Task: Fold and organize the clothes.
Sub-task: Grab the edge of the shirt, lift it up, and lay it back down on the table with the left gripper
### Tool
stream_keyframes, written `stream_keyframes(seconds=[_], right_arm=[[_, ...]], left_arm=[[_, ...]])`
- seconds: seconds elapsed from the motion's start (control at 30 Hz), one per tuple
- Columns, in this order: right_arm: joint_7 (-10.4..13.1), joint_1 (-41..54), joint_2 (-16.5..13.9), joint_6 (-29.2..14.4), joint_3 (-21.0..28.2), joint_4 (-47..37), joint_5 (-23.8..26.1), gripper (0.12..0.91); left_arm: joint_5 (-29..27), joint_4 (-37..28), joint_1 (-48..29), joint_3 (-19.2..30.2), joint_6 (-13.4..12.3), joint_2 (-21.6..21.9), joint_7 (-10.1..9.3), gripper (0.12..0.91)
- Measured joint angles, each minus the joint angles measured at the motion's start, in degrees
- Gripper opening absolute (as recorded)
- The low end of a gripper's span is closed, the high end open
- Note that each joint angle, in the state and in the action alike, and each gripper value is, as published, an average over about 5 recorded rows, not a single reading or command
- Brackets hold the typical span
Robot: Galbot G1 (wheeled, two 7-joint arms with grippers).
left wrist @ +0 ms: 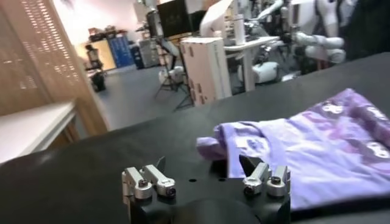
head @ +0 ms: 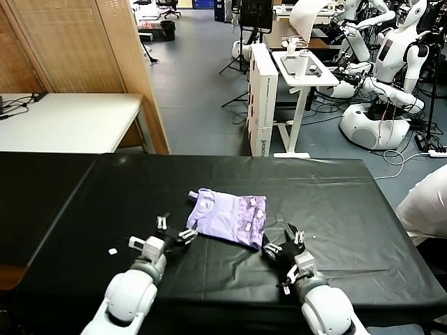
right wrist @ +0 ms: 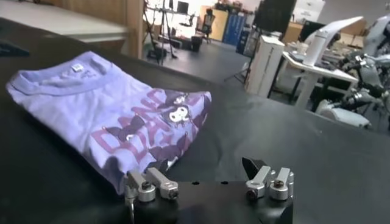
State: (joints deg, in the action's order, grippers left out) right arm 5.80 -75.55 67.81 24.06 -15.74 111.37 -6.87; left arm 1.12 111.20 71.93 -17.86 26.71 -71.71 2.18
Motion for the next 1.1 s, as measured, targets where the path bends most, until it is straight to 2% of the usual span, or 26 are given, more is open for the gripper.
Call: stream_keyframes(seconds=[0.17, 0.33, 0.6, 1.1], right_arm=[[0.7, -0.4, 0.5, 0.5, -0.8, 0.0, 0.1, 0.907], [0.9, -1.3, 0.5, -0.7, -1.9, 1.9, -2.3, 0.907], [-0.3, -0.7, 0.5, -2.6, -1.3, 5.0, -4.1, 0.907], [-1.3, 0.8, 1.7, -1.8, 1.8, 1.1, 0.2, 0.907]], left_arm=[[-1.1, -3.3, -1.4, 0.3, -0.8, -0.5, -0.24, 0.907], [-1.2, -4.4, -1.6, 0.3, -0.9, -0.5, -0.31, 0.907], [-1.2, -4.5, -1.4, 0.6, -0.8, -1.1, -0.38, 0.907], [-1.4, -4.5, -1.5, 0.7, -0.5, -1.5, -0.42, 0.907]])
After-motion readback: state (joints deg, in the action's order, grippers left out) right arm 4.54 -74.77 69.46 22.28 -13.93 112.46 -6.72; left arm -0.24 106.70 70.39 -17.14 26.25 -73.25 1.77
